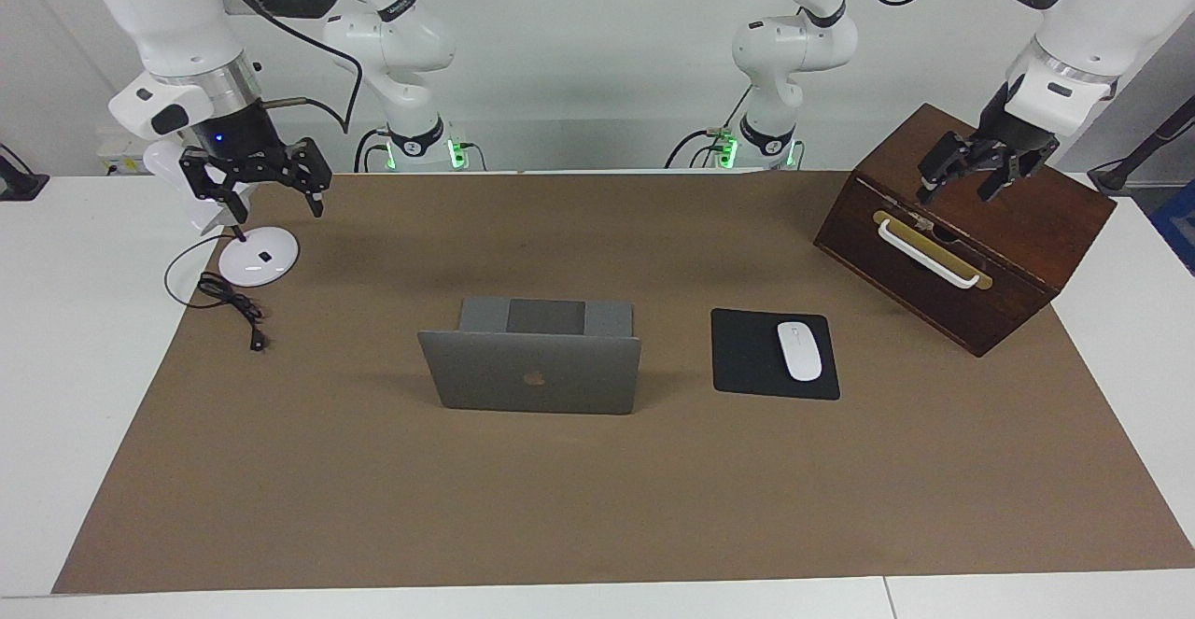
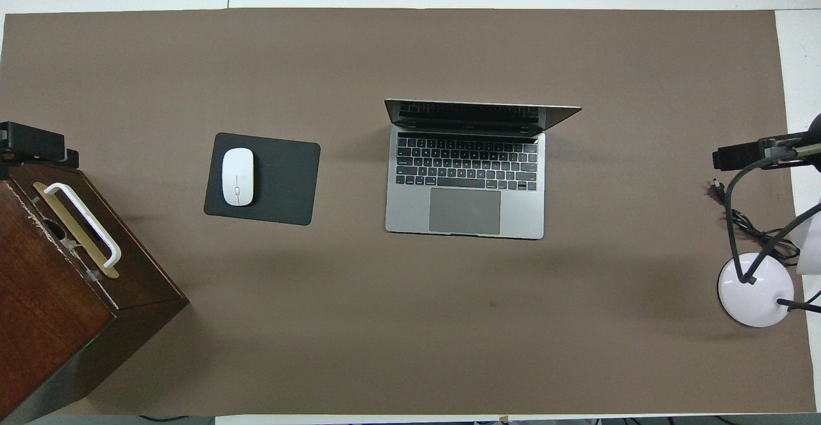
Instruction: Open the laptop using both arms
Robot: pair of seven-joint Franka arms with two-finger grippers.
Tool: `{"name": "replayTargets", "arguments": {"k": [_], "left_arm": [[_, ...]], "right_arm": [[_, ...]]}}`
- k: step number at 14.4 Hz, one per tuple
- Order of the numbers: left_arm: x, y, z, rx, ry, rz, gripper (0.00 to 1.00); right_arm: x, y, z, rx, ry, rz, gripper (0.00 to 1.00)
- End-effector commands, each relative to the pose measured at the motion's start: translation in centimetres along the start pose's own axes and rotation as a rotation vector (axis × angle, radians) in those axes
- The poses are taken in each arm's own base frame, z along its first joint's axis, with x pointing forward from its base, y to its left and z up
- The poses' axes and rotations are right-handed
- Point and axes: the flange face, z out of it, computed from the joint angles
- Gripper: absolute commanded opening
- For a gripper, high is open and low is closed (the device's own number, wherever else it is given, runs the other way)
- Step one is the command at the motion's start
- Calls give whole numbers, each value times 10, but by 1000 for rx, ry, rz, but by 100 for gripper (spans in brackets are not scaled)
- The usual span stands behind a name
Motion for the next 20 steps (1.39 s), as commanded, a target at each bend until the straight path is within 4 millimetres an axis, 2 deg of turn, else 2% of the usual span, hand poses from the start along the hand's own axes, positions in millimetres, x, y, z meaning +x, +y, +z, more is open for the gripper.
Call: {"name": "replayTargets", "arguments": {"k": [1,8,20], "left_arm": [[-6,-1,1,83,-24,17,100],[-8,3,9,83,-26,30,100],[-9,4,7,80,-28,31,100]], "right_arm": [[-3,3,1,-7,17,-17,100],[-2,5,4,-8,21,-17,100],[-3,5,6,-8,18,-15,100]]}}
